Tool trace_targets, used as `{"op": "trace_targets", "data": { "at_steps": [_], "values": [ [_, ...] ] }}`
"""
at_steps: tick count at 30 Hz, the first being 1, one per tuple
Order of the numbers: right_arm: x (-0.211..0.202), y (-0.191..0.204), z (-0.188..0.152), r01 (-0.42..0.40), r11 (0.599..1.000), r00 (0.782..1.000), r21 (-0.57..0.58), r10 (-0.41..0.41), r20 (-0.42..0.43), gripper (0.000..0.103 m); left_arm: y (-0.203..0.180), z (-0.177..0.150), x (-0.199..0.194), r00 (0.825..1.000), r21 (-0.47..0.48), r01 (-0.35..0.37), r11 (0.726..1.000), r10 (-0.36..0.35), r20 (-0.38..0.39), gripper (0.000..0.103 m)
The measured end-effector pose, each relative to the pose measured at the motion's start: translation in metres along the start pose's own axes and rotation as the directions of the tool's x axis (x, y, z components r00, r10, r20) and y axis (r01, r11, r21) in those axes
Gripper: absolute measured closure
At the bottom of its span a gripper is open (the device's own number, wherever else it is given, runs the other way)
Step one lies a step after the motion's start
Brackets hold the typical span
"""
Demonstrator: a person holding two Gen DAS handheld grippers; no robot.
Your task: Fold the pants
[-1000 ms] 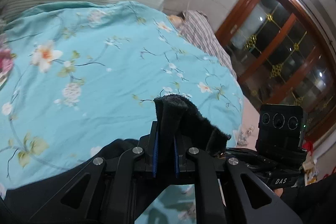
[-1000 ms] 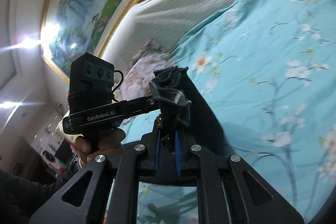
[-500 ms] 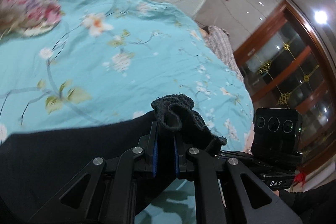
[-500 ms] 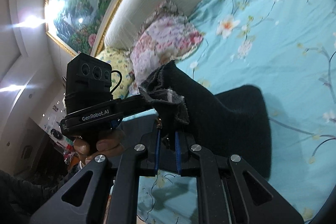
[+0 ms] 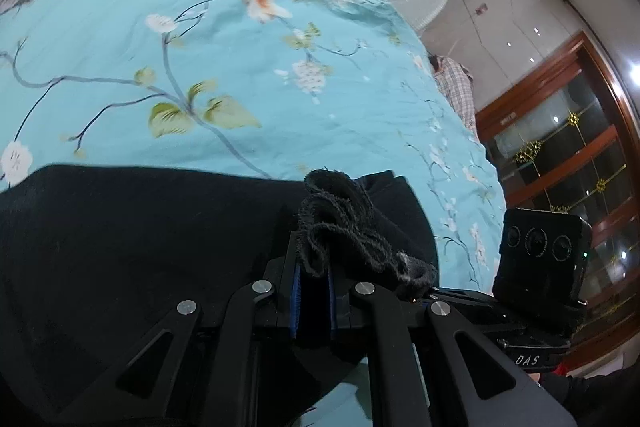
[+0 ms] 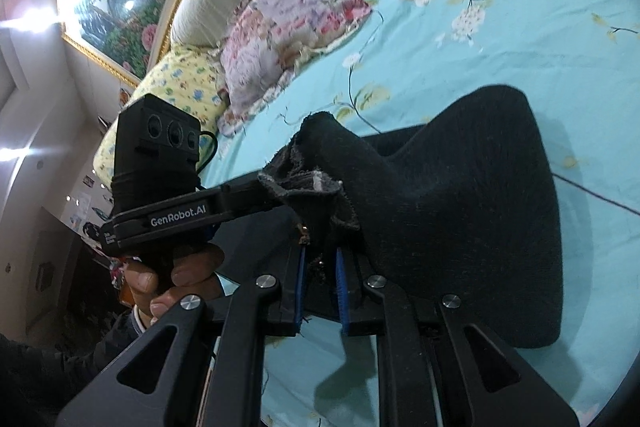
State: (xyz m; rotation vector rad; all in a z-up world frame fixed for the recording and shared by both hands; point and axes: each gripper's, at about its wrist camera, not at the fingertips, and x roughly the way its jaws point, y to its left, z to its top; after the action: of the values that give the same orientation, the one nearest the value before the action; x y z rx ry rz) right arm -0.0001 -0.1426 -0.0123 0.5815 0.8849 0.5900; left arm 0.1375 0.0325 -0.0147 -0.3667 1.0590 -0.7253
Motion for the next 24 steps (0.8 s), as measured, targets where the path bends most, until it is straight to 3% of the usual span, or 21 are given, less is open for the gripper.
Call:
{"op": "trace_targets", "data": {
  "at_steps": [5, 7, 9, 12, 17, 22, 24],
  "values": [
    [0.009, 0.001, -0.002, 0.042, 0.999, 0.999, -0.008, -0.043, -0.032, 0.087, 0.012, -0.004, -0.002, 1.000, -0.023, -0.013, 1.000, 0.013, 0.007, 0.095],
    [0.012, 0.002, -0.003, 0.051, 0.999, 0.998, -0.008, -0.051, -0.041, 0.082, 0.015, -0.006, -0.004, 1.000, -0.038, -0.019, 0.999, 0.020, 0.012, 0.095],
    [0.014, 0.004, -0.003, 0.042, 0.999, 0.998, -0.012, -0.042, -0.051, 0.067, 0.019, -0.009, -0.006, 0.999, -0.053, -0.034, 0.998, 0.035, 0.017, 0.091],
    [0.017, 0.013, -0.006, 0.041, 0.998, 0.997, -0.039, -0.043, -0.061, 0.055, 0.022, -0.013, -0.012, 0.997, -0.062, -0.064, 0.996, 0.066, 0.029, 0.087],
    [0.020, 0.027, -0.010, 0.045, 0.996, 0.996, -0.080, -0.051, -0.078, 0.054, 0.032, -0.026, -0.039, 0.989, -0.120, -0.113, 0.986, 0.123, 0.083, 0.071],
    [0.020, 0.039, -0.009, 0.039, 0.994, 0.996, -0.102, -0.047, -0.077, 0.054, 0.047, -0.041, -0.069, 0.977, -0.203, -0.136, 0.970, 0.165, 0.134, 0.067],
    [0.020, 0.043, -0.009, 0.030, 0.994, 0.996, -0.108, -0.039, -0.079, 0.054, 0.049, -0.049, -0.081, 0.966, -0.217, -0.167, 0.962, 0.204, 0.158, 0.061]
  ]
}}
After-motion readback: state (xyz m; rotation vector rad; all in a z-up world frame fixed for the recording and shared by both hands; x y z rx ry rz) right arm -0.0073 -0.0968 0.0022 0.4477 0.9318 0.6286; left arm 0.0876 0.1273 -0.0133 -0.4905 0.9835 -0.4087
